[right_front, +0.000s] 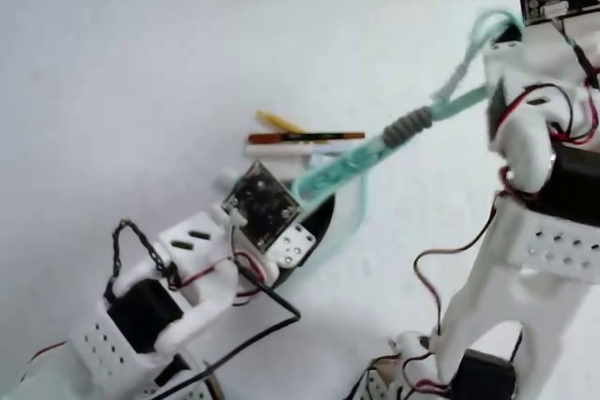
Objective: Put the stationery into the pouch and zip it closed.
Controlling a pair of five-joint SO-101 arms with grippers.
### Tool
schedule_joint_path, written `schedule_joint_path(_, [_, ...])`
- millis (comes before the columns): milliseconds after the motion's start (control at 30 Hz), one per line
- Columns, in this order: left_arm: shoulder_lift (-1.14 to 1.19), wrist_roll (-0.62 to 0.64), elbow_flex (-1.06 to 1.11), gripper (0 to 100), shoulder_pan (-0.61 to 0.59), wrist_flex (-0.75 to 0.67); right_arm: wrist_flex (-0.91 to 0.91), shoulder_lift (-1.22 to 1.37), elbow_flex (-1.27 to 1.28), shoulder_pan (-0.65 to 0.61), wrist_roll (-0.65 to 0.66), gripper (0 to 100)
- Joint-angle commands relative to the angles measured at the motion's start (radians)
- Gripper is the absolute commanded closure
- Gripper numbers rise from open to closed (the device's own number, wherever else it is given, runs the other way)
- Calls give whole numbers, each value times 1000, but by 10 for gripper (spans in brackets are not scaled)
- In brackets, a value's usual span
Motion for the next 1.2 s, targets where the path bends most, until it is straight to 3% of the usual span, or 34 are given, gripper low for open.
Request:
schedule_joint_path(0, [4, -11, -9, 976, 1, -26, -110, 50, 66, 128, 57, 981])
schedule_joint_path(267, [4, -11, -9, 976, 2, -26, -318, 246, 114, 306, 55, 981])
schedule_joint_path(633, [4, -11, -5, 976, 2, -31, -361, 303, 114, 325, 54, 981])
schedule_joint_path(733, [7, -11, -3, 976, 2, -32, -219, 265, 97, 283, 57, 921])
schedule_joint_path(833, [10, -11, -3, 976, 2, -34, -36, 176, 58, 209, 61, 730])
schedule_joint_path(900, [10, -11, -3, 976, 2, -34, 93, 102, 26, 130, 160, 633])
schedule_joint_path(1000, [7, -11, -3, 976, 2, -34, 283, -8, -28, -18, 307, 655])
schedule_joint_path(1167, [7, -11, -3, 976, 2, -34, 377, -185, -91, -166, 281, 753])
